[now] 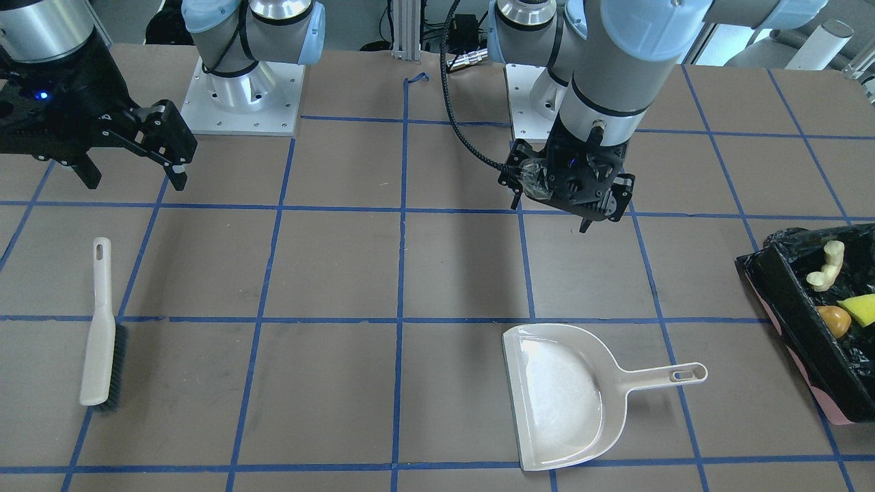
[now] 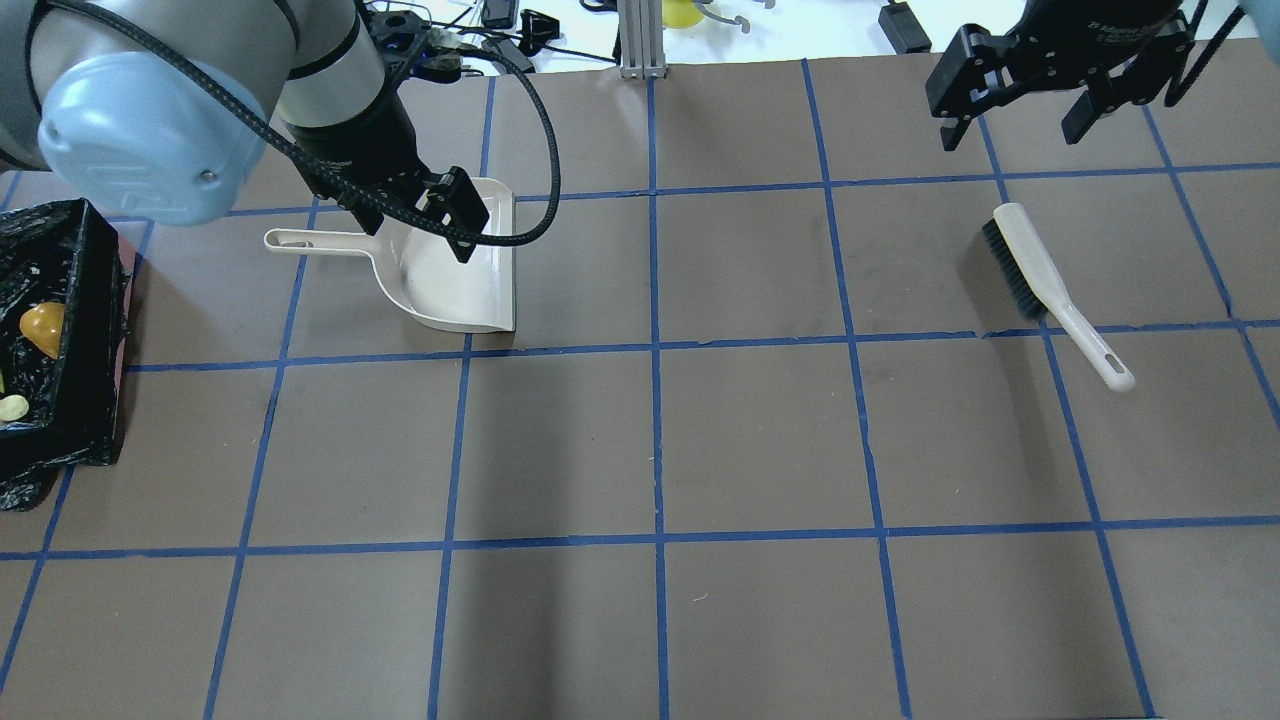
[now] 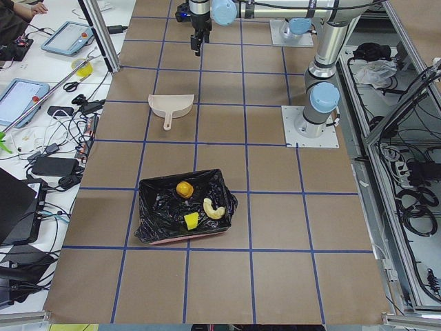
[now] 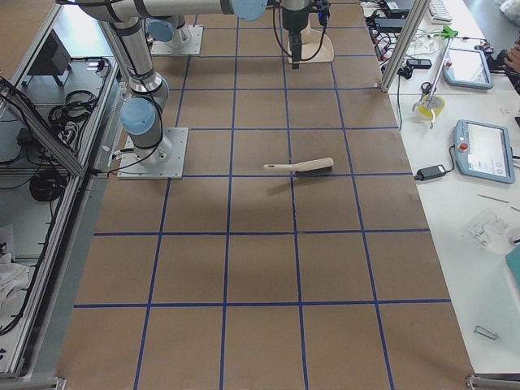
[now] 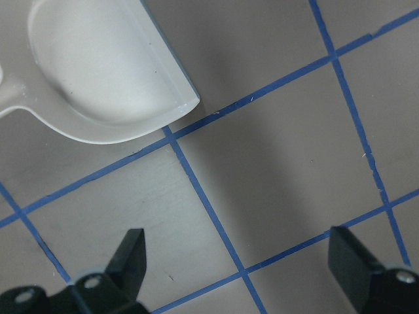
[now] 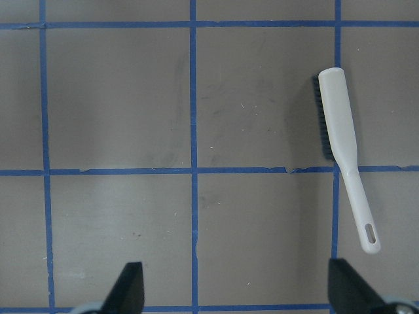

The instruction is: Sweep and dump trash into bin

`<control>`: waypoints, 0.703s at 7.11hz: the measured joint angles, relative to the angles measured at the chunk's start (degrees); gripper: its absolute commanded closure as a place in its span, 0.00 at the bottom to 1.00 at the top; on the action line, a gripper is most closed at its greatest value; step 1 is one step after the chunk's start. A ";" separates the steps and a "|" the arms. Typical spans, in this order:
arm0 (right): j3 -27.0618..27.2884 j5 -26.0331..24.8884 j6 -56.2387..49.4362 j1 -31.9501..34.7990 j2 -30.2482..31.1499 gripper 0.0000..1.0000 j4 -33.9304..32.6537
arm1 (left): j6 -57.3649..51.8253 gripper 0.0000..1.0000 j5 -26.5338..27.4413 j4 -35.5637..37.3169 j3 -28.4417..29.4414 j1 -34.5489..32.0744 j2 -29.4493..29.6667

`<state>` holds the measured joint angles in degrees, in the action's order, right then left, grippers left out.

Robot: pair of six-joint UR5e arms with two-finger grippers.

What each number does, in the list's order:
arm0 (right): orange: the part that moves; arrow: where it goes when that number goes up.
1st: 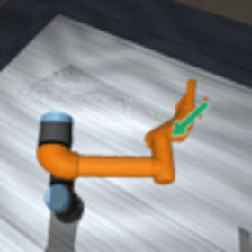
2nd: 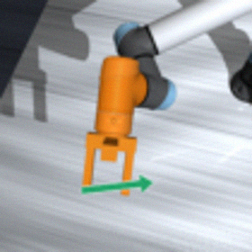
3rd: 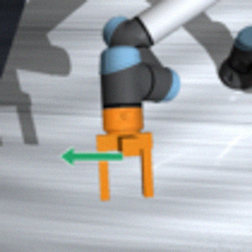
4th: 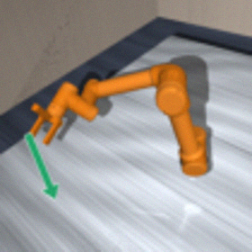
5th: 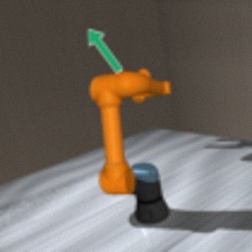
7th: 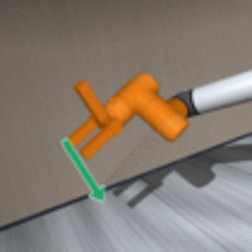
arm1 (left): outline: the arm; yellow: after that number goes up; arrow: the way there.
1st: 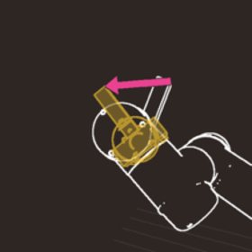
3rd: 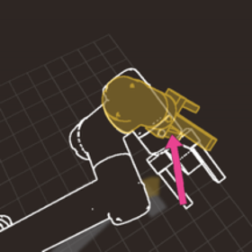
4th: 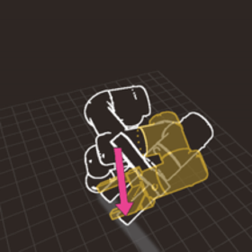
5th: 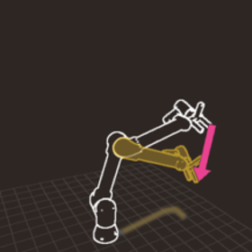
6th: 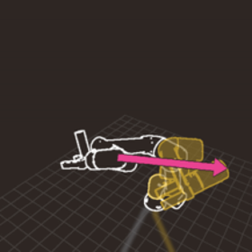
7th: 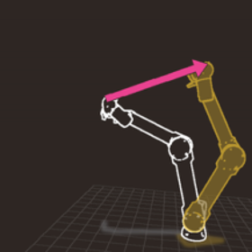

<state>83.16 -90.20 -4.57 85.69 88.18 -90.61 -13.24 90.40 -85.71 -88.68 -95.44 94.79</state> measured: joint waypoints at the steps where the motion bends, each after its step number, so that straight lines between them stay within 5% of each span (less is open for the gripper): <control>1: 0.07 0.12 0.02 0.00 0.03 0.00 0.00 | 3.65 0.00 0.64 -0.44 -0.70 -0.30 -2.41; 5: 0.19 0.22 0.15 0.00 0.14 0.00 -0.01 | 7.92 0.00 0.68 0.73 -2.43 -0.41 -5.59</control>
<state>83.35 -89.98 -4.42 85.69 88.32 -90.61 -5.31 91.08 -84.98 -91.12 -95.84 89.20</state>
